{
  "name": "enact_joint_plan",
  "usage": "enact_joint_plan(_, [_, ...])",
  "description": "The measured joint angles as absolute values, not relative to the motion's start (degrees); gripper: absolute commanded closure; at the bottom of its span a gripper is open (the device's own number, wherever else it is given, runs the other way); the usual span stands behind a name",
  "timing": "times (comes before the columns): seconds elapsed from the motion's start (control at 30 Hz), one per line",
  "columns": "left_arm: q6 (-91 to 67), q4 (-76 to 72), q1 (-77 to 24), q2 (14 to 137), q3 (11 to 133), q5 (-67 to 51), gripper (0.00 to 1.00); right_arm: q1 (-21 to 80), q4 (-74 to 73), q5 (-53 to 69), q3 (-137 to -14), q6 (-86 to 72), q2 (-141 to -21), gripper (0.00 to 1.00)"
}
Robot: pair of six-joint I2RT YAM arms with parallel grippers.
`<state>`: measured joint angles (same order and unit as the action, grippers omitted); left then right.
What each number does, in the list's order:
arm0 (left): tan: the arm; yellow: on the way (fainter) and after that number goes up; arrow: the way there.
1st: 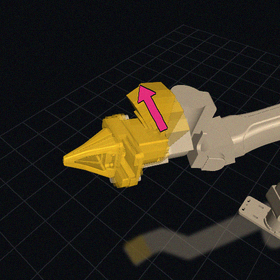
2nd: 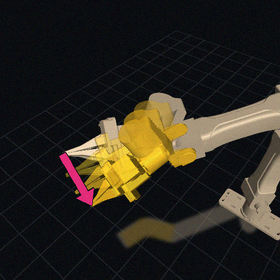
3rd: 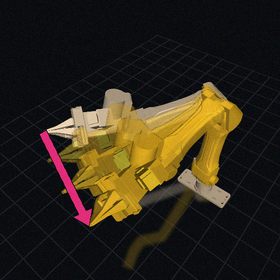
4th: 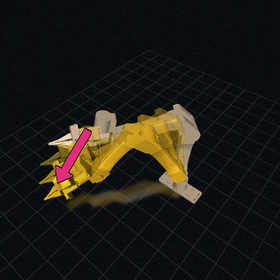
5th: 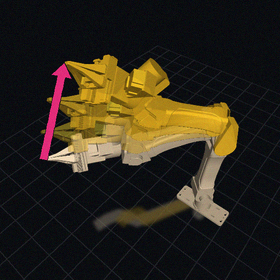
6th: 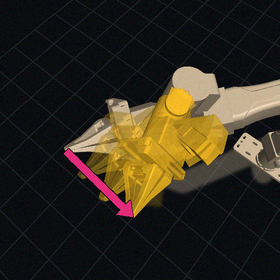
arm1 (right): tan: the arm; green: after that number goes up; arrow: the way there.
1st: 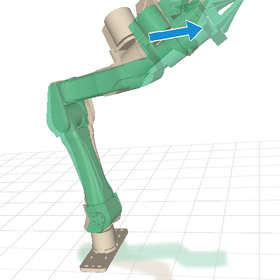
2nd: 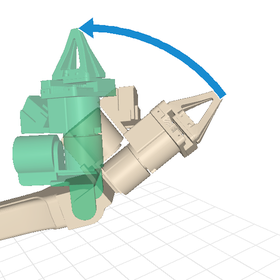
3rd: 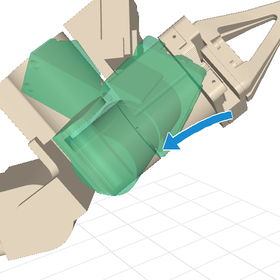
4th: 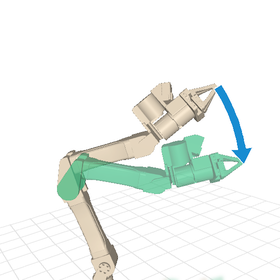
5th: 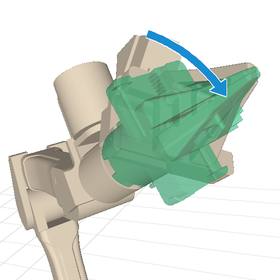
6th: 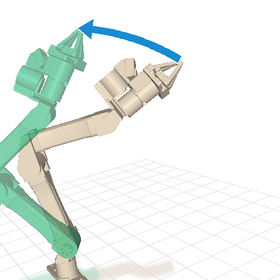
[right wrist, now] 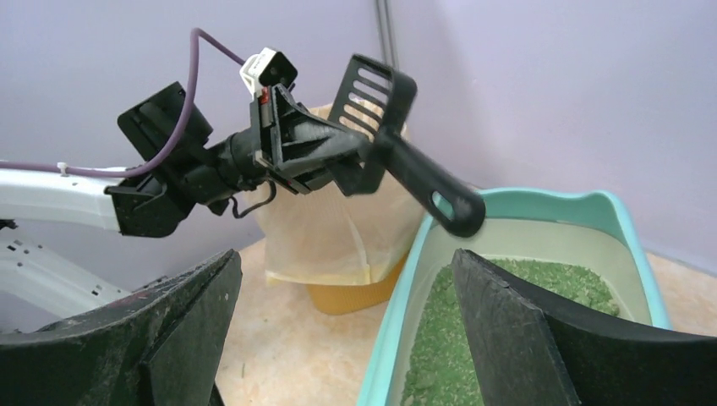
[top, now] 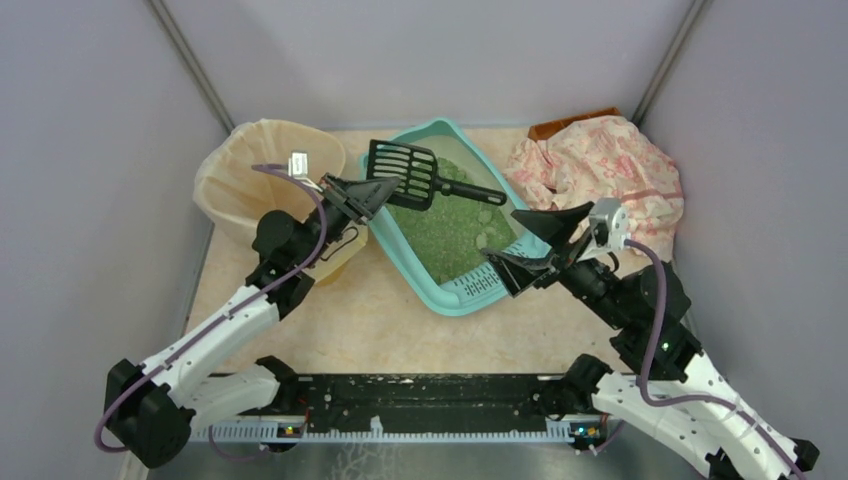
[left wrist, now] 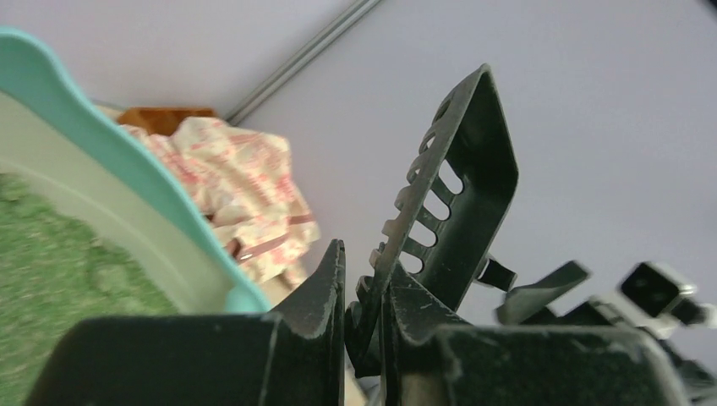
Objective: Clean the litter box
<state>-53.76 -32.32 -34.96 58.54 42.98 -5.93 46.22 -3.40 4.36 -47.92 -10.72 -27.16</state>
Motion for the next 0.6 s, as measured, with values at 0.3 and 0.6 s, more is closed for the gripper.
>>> enact_joint_plan(0.3, [-67.5,-46.6,-36.2,58.0,40.9,-5.8,1.00,46.2,7.2,8.8,-47.6,-11.6,-28.8,0.09])
enact_joint_plan(0.6, [-69.6,-51.7,-41.7,56.9,36.5,-6.7,1.00,46.2,12.2,16.4,-53.1,-10.6,-42.2,0.18])
